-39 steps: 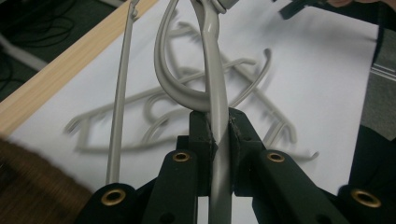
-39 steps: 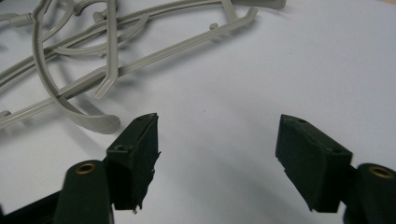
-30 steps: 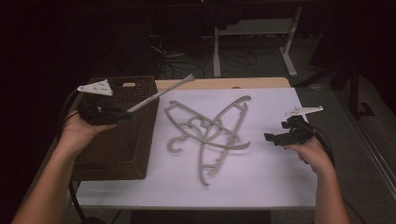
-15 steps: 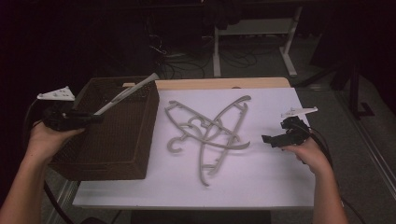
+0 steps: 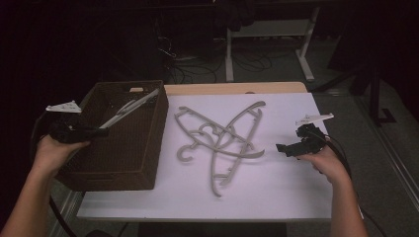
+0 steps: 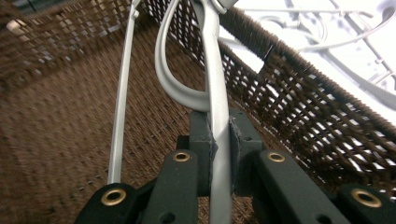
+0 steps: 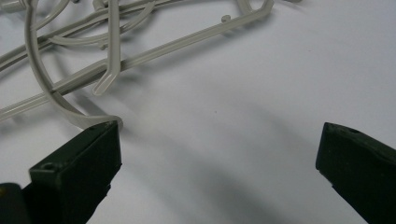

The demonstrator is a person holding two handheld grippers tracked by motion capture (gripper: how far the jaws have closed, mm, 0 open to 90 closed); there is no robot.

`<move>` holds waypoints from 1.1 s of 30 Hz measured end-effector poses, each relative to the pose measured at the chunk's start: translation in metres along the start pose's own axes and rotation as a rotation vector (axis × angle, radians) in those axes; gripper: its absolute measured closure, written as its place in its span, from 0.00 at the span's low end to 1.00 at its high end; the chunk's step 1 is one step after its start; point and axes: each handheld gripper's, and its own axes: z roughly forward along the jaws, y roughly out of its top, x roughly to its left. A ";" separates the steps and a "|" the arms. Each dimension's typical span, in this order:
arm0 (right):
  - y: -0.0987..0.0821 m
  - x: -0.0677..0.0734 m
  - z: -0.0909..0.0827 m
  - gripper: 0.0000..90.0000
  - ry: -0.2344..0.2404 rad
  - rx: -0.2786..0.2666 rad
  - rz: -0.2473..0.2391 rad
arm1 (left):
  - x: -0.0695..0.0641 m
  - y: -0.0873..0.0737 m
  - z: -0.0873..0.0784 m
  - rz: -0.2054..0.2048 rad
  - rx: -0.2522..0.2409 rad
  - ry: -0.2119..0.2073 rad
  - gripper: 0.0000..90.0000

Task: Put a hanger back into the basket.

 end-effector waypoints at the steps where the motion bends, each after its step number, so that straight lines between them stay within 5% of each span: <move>1: 0.000 0.000 0.000 0.00 -0.002 -0.002 -0.002 | 0.001 -0.002 0.004 -0.010 0.001 -0.007 0.92; 5: 0.000 -0.001 0.000 0.00 0.002 -0.005 0.000 | 0.007 -0.011 0.010 -0.037 -0.002 -0.051 0.91; 11: 0.001 0.002 0.003 0.00 0.001 0.009 -0.016 | 0.013 -0.023 0.016 -0.049 0.027 -0.051 0.89; 14: 0.003 0.004 0.003 0.00 0.001 0.010 -0.023 | 0.011 -0.021 0.014 -0.031 -0.002 -0.051 0.84; 19: 0.006 0.007 0.009 0.00 0.010 0.015 -0.027 | 0.010 -0.021 0.012 -0.035 -0.015 -0.040 0.59; 25: 0.008 0.006 0.009 0.00 0.014 0.010 -0.031 | 0.000 -0.011 0.008 -0.036 -0.079 -0.071 0.41; 33: 0.006 0.009 0.007 0.00 0.022 0.016 -0.037 | -0.025 0.012 0.017 0.004 -0.115 -0.140 0.30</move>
